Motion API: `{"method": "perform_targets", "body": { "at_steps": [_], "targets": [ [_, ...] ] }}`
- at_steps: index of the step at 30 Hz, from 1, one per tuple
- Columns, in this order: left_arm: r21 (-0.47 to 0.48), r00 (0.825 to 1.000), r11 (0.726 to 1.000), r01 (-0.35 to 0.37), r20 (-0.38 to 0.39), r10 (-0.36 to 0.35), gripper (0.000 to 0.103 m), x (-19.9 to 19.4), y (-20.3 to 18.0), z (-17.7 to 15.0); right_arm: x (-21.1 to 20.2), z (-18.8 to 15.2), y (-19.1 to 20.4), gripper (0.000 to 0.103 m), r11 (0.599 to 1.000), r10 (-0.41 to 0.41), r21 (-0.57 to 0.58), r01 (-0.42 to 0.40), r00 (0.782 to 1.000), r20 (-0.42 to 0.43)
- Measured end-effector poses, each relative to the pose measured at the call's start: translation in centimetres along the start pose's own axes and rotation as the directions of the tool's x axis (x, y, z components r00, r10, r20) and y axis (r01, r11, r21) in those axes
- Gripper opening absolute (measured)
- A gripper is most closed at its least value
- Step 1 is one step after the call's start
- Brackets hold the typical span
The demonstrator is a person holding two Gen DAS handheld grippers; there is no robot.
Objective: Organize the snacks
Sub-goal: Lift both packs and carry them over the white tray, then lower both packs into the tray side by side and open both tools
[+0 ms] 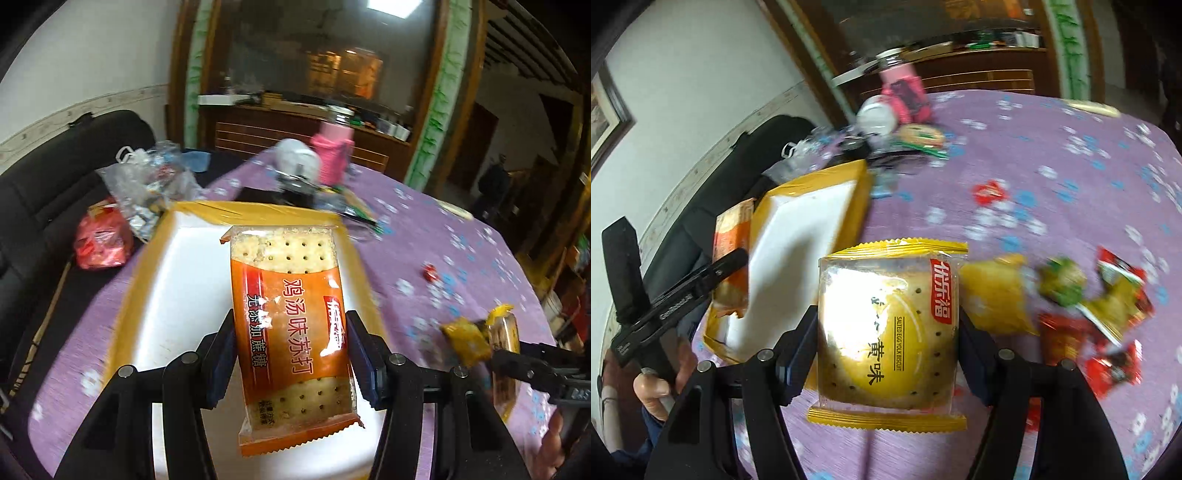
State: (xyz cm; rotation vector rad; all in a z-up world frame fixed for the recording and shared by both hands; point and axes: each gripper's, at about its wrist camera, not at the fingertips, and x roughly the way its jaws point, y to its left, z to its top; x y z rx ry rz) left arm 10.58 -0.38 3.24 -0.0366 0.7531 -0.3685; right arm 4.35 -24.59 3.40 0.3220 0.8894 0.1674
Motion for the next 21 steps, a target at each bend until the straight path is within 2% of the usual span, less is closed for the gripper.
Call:
{"method": "perform_targets", "body": {
  "at_steps": [4,12,16,21],
  "targets": [
    [-0.017,1.0,1.0,-0.026,-0.016,0.026,0.059,1.9,2.1,1.4,2.1,2.0,3.7,0.068,0.999,0.004,-0.037,-0.005,1.0,-0.021],
    [-0.053,0.994,0.996,-0.077,-0.084,0.072,0.059,7.9,4.2,5.0,6.6,6.0,7.3,0.068,0.999,-0.008,-0.038,0.006,0.998,-0.054],
    [-0.083,0.989,0.992,-0.1,-0.115,0.09,0.059,9.6,5.9,4.6,9.0,7.8,8.4,0.068,0.999,-0.023,-0.029,0.021,0.997,-0.067],
    [-0.065,0.983,0.991,-0.121,-0.149,0.11,0.059,10.8,5.8,4.1,12.2,10.0,8.7,0.068,0.999,-0.044,-0.006,0.043,0.997,-0.068]
  ]
}}
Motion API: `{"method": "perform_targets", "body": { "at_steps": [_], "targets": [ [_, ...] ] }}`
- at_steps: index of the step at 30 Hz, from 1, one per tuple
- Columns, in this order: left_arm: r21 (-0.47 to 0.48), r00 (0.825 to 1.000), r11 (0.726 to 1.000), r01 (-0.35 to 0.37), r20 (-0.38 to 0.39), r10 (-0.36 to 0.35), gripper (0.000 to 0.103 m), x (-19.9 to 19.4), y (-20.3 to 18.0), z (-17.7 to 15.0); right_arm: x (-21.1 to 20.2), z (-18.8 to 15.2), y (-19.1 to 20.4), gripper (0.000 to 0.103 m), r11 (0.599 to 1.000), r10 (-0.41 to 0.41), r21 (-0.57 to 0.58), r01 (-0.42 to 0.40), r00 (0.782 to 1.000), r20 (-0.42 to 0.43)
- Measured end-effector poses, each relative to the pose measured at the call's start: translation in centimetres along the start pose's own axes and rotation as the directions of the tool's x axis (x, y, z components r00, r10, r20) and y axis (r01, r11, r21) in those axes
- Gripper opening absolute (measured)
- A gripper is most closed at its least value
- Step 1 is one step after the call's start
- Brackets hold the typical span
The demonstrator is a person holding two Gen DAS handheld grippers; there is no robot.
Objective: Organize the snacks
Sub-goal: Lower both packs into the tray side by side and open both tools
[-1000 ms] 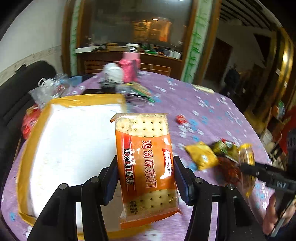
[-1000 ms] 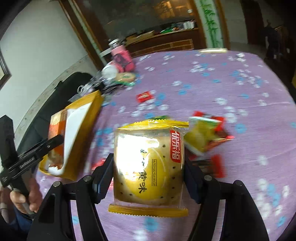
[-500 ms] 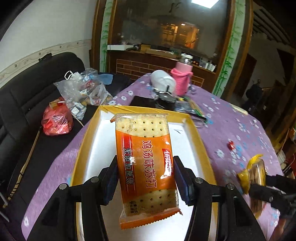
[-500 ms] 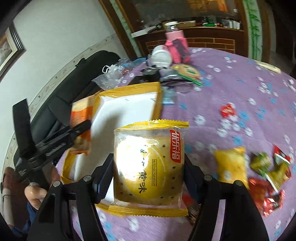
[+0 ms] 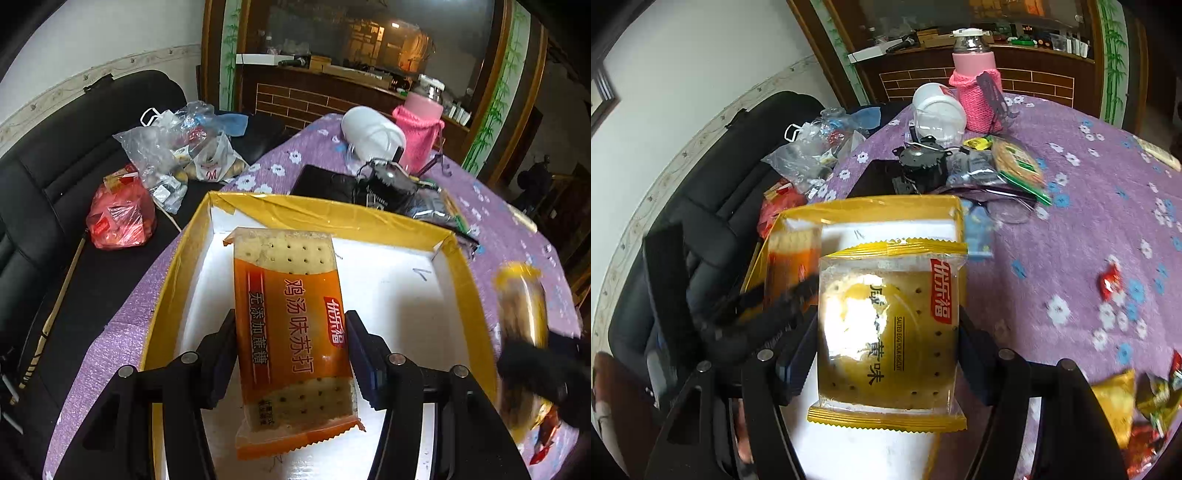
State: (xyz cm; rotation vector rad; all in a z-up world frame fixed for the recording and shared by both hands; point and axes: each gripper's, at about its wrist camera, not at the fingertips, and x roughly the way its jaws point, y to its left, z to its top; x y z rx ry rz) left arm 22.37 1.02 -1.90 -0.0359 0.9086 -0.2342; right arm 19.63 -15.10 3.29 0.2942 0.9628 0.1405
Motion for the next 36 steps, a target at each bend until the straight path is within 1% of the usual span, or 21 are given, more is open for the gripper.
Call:
{"method": "perform_targets", "body": {
  "at_steps": [3,6,8,12,19,25,27,29,33,36],
  "targets": [
    [0.024,0.999,0.999,-0.047,-0.009,0.047,0.059,0.4,-0.4,-0.3,1.6,1.1,0.2,0.068,1.0,0.005,0.017,-0.004,1.0,-0.007],
    [0.032,0.997,0.997,-0.071,-0.006,0.071,0.059,0.5,-0.3,-0.4,3.2,2.0,0.4,0.068,0.999,0.007,0.033,-0.007,1.0,-0.021],
    [0.016,0.998,0.998,-0.054,-0.015,0.054,0.058,0.6,0.1,-0.5,4.1,2.2,0.6,0.068,0.999,0.006,0.035,-0.005,0.999,-0.032],
    [-0.02,0.998,0.998,-0.054,-0.013,0.054,0.058,0.5,1.0,-0.3,5.2,2.3,0.3,0.068,0.999,0.003,0.046,-0.001,0.999,-0.044],
    [0.007,0.997,0.997,-0.074,0.003,0.074,0.058,0.4,0.4,-0.4,6.9,1.8,-0.2,0.068,0.999,0.004,0.051,0.0,0.997,-0.083],
    [0.009,0.998,0.998,-0.069,0.003,0.069,0.058,0.5,0.4,-0.4,7.1,1.4,0.3,0.069,0.999,-0.023,0.032,0.026,0.997,-0.08],
    [0.013,0.998,0.998,-0.067,0.006,0.067,0.058,0.5,0.3,-0.4,6.9,1.3,0.4,0.069,0.999,-0.005,0.034,0.008,0.996,-0.085],
    [0.015,0.998,0.998,-0.062,0.015,0.062,0.058,0.3,0.3,-0.4,6.3,1.2,0.4,0.069,0.999,0.017,0.045,-0.013,0.997,-0.078],
    [-0.001,0.998,0.999,-0.044,0.033,0.044,0.058,-0.2,0.6,-0.3,4.4,1.0,0.8,0.069,1.0,0.016,0.022,-0.015,0.999,-0.04],
    [-0.01,0.998,0.999,-0.03,0.056,0.031,0.059,-0.8,0.7,-0.3,2.3,0.5,0.7,0.069,0.999,0.04,0.032,-0.04,0.999,-0.01]
  ]
}}
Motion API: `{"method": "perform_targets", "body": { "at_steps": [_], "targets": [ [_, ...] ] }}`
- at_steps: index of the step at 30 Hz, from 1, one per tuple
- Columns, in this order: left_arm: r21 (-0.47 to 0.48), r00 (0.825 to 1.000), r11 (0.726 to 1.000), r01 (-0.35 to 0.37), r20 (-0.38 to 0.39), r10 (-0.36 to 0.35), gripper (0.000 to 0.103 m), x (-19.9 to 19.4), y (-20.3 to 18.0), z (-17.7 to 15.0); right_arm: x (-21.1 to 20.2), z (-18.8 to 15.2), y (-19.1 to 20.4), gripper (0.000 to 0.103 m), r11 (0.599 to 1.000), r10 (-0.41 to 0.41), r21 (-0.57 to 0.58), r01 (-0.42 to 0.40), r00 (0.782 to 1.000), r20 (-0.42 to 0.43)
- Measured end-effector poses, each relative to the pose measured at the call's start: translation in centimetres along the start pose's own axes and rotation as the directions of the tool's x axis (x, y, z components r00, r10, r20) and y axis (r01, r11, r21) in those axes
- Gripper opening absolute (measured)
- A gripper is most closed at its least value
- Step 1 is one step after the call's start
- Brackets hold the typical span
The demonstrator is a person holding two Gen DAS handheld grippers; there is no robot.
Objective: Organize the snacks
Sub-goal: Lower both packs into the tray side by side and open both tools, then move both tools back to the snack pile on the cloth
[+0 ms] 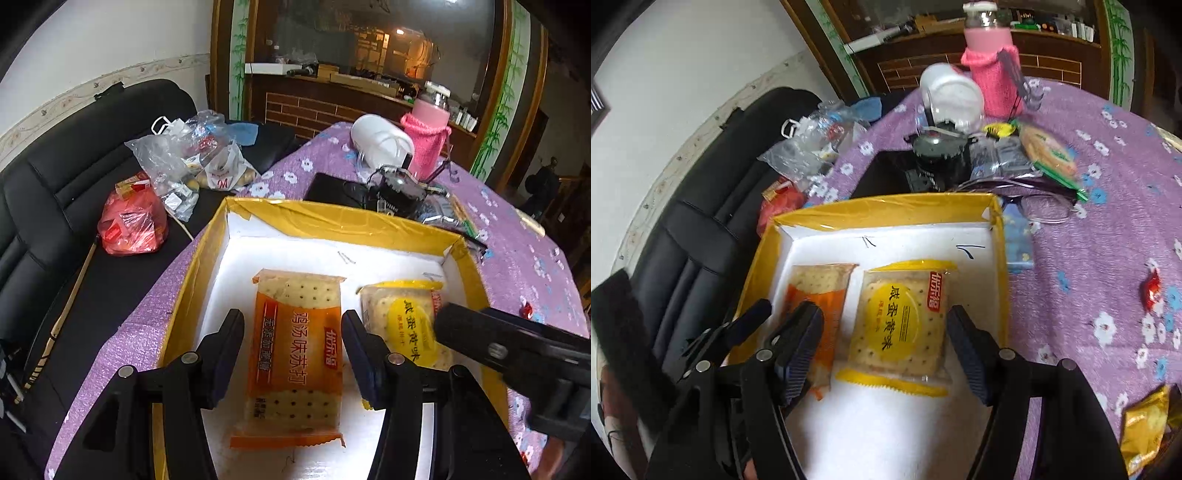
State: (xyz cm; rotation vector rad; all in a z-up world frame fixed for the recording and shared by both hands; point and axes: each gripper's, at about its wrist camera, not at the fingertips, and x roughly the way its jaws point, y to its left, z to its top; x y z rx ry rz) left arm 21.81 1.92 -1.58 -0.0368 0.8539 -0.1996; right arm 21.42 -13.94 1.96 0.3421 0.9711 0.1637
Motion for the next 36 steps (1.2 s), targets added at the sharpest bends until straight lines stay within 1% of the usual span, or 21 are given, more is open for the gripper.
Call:
{"method": "perform_targets", "body": {
  "at_steps": [4,6,7,9,12,14,18,19,21,24,25,26,28,32,33,35,36],
  "targets": [
    [-0.01,0.999,1.0,0.018,0.04,-0.018,0.059,-0.9,0.1,0.1,-4.3,-1.7,-0.8,0.069,0.999,0.037,0.027,-0.039,0.998,0.056],
    [-0.009,0.998,1.0,0.03,0.051,-0.03,0.059,-1.2,0.1,0.1,-6.8,-3.0,-1.2,0.069,0.999,0.025,0.031,-0.028,0.996,0.09],
    [-0.008,0.998,0.999,0.037,0.06,-0.037,0.059,-1.5,0.1,0.2,-8.4,-3.9,-1.8,0.069,0.999,0.028,0.039,-0.032,0.993,0.113],
    [-0.007,0.996,0.999,0.041,0.082,-0.04,0.058,-1.9,0.0,0.2,-10.4,-5.2,-2.9,0.069,0.998,0.028,0.058,-0.037,0.99,0.141],
    [-0.003,0.993,0.998,0.067,0.098,-0.066,0.058,-2.3,-0.1,0.2,-13.8,-7.6,-5.5,0.07,0.994,0.017,0.1,-0.036,0.983,0.185],
    [-0.003,0.991,0.997,0.074,0.115,-0.074,0.058,-2.7,-0.1,0.2,-15.9,-9.8,-7.8,0.07,0.99,-0.024,0.138,-0.004,0.979,0.204],
    [-0.01,0.986,0.999,0.047,0.158,-0.045,0.058,-3.9,-0.2,0.2,-19.0,-14.2,-13.4,0.07,0.974,-0.072,0.226,0.024,0.976,0.206],
    [-0.01,0.986,0.999,0.044,0.162,-0.042,0.058,-4.3,-0.3,0.2,-19.9,-15.7,-15.7,0.07,0.96,-0.082,0.278,0.022,0.975,0.208],
    [-0.004,0.984,0.999,0.045,0.172,-0.043,0.058,-5.6,-0.6,-0.2,-21.0,-17.4,-19.1,0.07,0.934,-0.089,0.357,0.004,0.971,0.221],
    [0.022,0.978,0.998,0.067,0.194,-0.07,0.058,-8.0,-1.8,-1.1,-22.8,-19.8,-24.4,0.07,0.873,-0.142,0.488,0.001,0.957,0.253],
    [0.038,0.976,0.996,0.077,0.199,-0.083,0.058,-8.8,-2.3,-1.5,-23.2,-20.4,-26.0,0.07,0.849,-0.147,0.528,-0.018,0.952,0.269],
    [0.06,0.975,0.994,0.092,0.199,-0.102,0.058,-9.7,-3.2,-1.9,-23.5,-20.7,-26.9,0.07,0.837,-0.138,0.546,-0.039,0.95,0.28],
    [0.1,0.972,0.988,0.113,0.193,-0.131,0.058,-11.0,-4.7,-2.7,-23.7,-21.0,-28.1,0.07,0.835,-0.13,0.548,-0.055,0.947,0.293],
    [0.185,0.964,0.965,0.185,0.156,-0.214,0.06,-13.3,-8.6,-5.1,-22.9,-22.0,-29.5,0.07,0.852,-0.168,0.523,-0.018,0.938,0.305],
    [0.214,0.961,0.955,0.207,0.136,-0.239,0.06,-13.8,-10.0,-6.0,-22.5,-22.2,-29.9,0.07,0.854,-0.169,0.519,-0.016,0.937,0.307],
    [0.263,0.953,0.932,0.251,0.1,-0.285,0.06,-14.3,-12.3,-7.5,-21.7,-22.5,-30.7,0.069,0.845,-0.162,0.534,-0.007,0.949,0.269],
    [0.299,0.947,0.912,0.28,0.067,-0.313,0.061,-14.3,-13.9,-8.4,-21.9,-22.5,-30.8,0.069,0.845,-0.135,0.533,-0.045,0.946,0.295]
  ]
}}
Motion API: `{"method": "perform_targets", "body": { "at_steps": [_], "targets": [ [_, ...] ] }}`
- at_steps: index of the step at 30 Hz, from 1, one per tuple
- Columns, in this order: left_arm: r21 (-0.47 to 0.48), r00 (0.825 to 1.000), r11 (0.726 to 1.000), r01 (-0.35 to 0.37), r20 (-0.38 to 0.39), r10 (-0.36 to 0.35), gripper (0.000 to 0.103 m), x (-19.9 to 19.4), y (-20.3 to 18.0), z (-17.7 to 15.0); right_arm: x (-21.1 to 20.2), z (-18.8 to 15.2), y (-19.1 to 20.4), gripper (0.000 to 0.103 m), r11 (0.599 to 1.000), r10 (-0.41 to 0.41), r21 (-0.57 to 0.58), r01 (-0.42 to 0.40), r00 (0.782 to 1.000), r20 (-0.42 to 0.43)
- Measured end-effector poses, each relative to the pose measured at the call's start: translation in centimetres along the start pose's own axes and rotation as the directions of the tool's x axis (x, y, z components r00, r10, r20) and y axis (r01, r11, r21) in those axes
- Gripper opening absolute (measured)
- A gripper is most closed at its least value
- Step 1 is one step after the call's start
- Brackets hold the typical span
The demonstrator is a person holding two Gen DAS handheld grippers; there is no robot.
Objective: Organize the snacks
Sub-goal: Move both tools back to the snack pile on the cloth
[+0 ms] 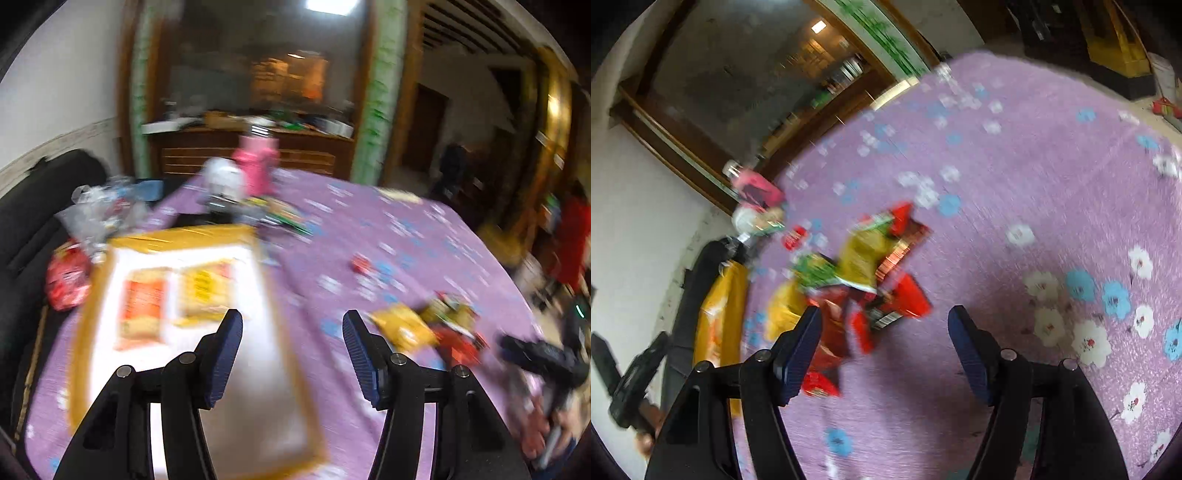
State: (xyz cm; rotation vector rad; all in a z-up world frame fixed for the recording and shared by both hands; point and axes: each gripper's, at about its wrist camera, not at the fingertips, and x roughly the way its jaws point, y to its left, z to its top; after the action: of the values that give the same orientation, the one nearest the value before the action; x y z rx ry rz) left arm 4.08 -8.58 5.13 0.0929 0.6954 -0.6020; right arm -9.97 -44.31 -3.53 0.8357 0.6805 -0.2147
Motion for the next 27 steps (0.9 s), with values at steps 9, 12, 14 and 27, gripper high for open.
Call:
{"method": "perform_targets", "body": {
  "at_steps": [9,12,14,27],
  "targets": [
    [0.026,0.963,0.991,0.13,-0.241,-0.12,0.066,7.2,-9.1,0.3,-0.7,-0.5,1.2,0.069,0.997,0.059,-0.055,-0.058,0.998,0.008],
    [0.014,0.959,0.997,0.074,-0.277,-0.067,0.069,9.9,-10.0,1.0,-0.6,-0.6,1.1,0.069,0.996,0.079,-0.049,-0.079,0.997,-0.005],
    [0.014,0.949,0.999,0.051,-0.313,-0.044,0.069,11.8,-10.4,1.2,-0.5,-0.5,1.1,0.069,0.996,0.081,-0.047,-0.081,0.997,-0.007],
    [-0.004,0.948,0.993,0.12,-0.298,-0.116,0.067,16.7,-10.6,-0.1,0.1,-0.4,1.2,0.069,0.997,0.056,-0.044,-0.056,0.998,-0.015]
  ]
}}
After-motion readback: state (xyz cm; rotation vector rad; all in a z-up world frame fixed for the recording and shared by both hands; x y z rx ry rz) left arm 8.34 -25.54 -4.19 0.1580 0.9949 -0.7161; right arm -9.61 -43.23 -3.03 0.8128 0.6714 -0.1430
